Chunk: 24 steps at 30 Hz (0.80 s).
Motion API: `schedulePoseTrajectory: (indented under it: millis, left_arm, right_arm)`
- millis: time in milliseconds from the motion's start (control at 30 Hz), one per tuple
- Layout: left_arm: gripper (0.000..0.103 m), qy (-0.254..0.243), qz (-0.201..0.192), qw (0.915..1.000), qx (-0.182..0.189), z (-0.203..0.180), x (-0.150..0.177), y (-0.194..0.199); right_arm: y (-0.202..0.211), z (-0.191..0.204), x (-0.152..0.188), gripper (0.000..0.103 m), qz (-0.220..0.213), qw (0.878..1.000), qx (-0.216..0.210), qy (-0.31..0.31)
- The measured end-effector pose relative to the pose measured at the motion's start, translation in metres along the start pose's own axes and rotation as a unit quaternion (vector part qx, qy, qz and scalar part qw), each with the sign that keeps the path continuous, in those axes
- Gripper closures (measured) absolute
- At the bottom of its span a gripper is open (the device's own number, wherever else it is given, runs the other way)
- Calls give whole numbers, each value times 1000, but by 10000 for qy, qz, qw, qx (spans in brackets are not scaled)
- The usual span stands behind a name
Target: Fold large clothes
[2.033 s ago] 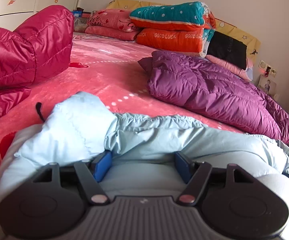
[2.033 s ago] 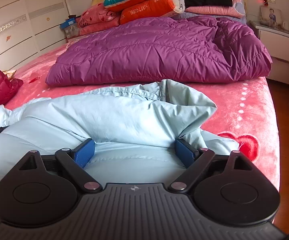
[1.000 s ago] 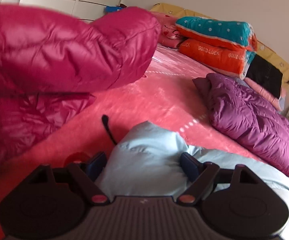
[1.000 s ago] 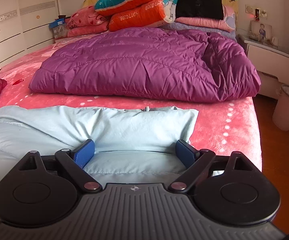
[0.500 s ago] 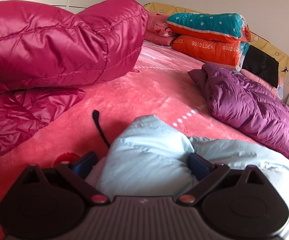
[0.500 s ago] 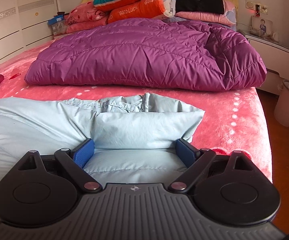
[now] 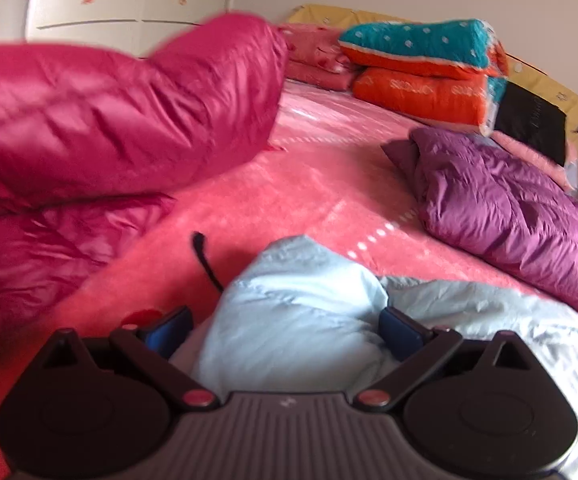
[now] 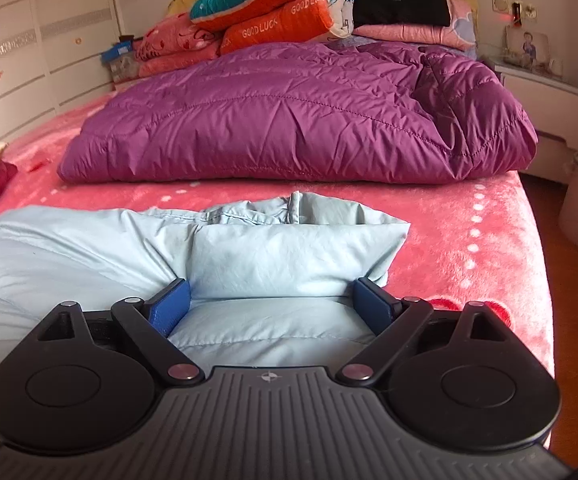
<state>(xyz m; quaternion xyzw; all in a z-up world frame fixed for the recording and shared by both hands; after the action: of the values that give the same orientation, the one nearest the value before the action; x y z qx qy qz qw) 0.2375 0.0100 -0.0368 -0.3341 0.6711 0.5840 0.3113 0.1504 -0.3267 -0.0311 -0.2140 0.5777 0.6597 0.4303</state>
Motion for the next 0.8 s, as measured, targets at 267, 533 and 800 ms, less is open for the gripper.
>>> schedulePoseTrajectory:
  millis: [267, 533, 800]
  left_arm:
    - [4, 582, -361, 9975, 172, 8, -7, 86]
    - [3, 477, -283, 9972, 498, 4, 12, 177]
    - [3, 393, -115, 9970, 662, 22, 46, 250]
  right_arm:
    - [80, -24, -9, 0, -816, 9962, 63, -286]
    - [152, -65, 28, 0, -815, 9883, 238, -1266]
    - [219, -56, 63, 0, -591, 9897, 18, -1301]
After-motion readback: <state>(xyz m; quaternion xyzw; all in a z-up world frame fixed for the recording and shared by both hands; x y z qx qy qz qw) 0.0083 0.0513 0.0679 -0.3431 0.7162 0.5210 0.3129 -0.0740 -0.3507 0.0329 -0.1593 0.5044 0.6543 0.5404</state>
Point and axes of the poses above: each gripper's, at about its wrist camera, not at the fingertips, and y roughly against the way its jaws point, z to its left, x to its underside, the point moved 7 cm from there along -y, roughly the way its jaws point, and after that the axes turned 6 degrees about -x, right-handed, at the moved point
